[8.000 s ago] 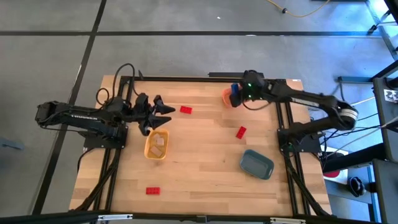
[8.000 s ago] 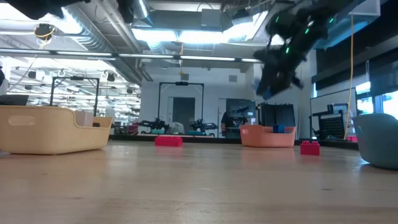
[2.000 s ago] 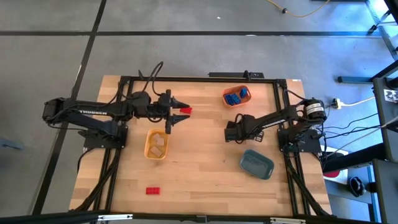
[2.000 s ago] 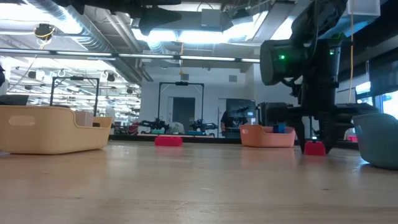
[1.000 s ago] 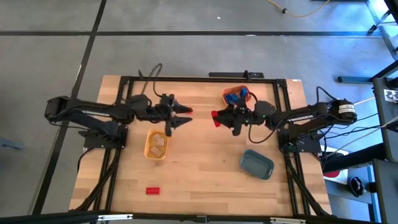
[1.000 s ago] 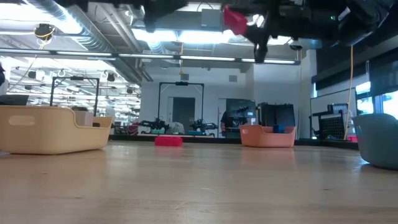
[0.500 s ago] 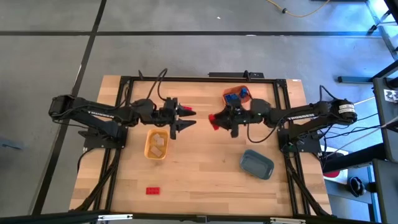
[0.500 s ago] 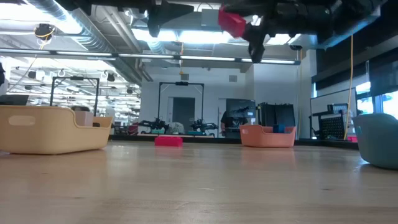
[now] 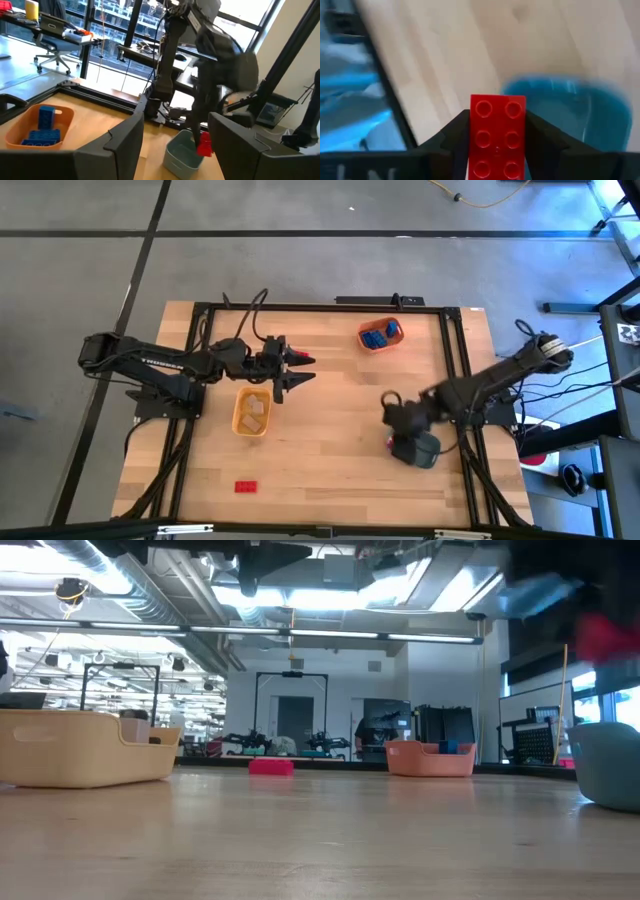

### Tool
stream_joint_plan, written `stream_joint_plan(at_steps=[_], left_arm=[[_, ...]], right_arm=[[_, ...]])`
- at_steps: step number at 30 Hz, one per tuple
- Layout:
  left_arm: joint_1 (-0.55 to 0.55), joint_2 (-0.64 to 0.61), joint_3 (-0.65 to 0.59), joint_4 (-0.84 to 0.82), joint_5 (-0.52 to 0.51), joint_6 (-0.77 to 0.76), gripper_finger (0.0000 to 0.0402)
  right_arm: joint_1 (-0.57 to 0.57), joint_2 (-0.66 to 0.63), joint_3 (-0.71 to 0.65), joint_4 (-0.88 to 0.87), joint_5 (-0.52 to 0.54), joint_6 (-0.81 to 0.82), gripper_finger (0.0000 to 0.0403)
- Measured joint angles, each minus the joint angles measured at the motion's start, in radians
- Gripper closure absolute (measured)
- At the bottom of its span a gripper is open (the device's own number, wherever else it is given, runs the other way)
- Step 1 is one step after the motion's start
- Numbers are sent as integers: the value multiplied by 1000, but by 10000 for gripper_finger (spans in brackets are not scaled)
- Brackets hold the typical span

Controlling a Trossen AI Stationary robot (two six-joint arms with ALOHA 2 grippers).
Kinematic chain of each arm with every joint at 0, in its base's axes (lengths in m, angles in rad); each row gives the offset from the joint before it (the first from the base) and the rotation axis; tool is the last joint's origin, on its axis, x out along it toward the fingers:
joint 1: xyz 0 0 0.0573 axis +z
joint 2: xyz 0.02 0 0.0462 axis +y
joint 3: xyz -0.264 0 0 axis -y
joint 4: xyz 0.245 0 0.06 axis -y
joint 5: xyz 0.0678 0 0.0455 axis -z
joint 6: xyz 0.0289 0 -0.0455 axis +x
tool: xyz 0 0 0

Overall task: Sort & place blocks by color
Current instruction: Put the middle right red game piece into the blue bin

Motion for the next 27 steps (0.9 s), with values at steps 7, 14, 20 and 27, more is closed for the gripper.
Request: stream_joint_plan(at_steps=[7,14,20,27], left_arm=[[7,0,0,0,2,0,188],[16,0,0,0,3,0,188],[29,0,0,8,3,0,188],[31,0,0,19,3,0,188]], right_arm=[[197,4,-141,-4,199,688,261],[239,4,-225,5,416,1097,261],[230,30,-254,35,411,1152,261],[220,99,-254,42,400,1154,261]])
